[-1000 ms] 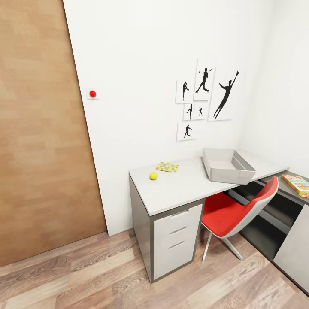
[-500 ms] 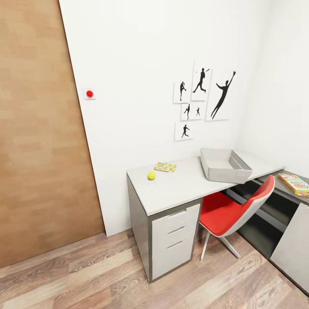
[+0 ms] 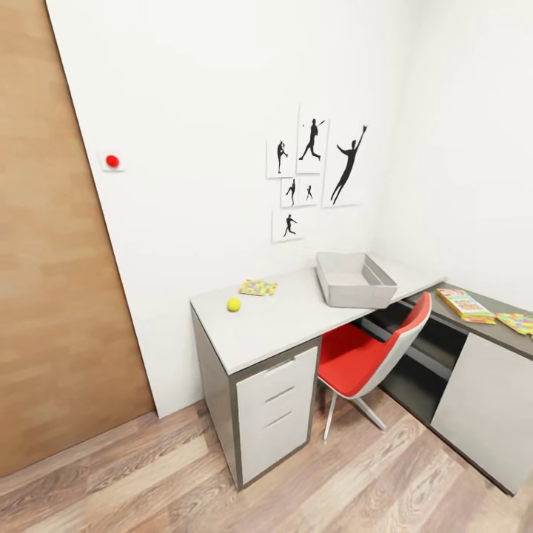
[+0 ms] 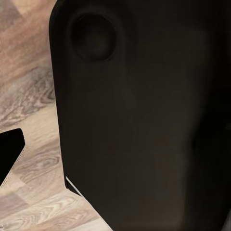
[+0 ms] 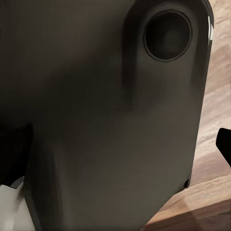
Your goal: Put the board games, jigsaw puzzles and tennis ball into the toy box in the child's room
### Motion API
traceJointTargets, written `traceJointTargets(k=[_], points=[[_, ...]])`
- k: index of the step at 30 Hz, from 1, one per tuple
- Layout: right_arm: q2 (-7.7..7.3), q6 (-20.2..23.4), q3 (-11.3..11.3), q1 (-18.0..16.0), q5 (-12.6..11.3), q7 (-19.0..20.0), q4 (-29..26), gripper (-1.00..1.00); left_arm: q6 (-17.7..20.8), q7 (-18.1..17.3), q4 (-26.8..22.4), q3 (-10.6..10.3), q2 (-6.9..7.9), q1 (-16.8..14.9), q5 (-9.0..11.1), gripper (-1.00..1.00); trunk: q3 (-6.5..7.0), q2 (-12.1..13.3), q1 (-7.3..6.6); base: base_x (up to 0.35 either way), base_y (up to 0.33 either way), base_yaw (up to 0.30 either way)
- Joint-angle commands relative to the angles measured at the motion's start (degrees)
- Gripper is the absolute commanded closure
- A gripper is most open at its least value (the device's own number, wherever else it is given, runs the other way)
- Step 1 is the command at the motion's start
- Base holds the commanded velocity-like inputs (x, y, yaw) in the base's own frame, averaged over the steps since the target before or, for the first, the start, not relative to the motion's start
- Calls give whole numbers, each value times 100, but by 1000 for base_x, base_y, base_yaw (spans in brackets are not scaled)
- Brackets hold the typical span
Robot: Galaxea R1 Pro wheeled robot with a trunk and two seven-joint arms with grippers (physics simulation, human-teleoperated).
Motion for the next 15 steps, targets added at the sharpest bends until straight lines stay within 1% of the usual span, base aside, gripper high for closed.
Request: traceJointTargets(k=[1,15], points=[[1,-1,-2,-2,-3,2,1,-100,1,-6,-5,0,1,-1,-3,-100,-4,-2,0,0,0,-259],[34,-9,-2,-2,-3,3,1,-100,-69,-12,-28,-8,11,-1,-12,-100,-4,-2,0,0,0,-259]])
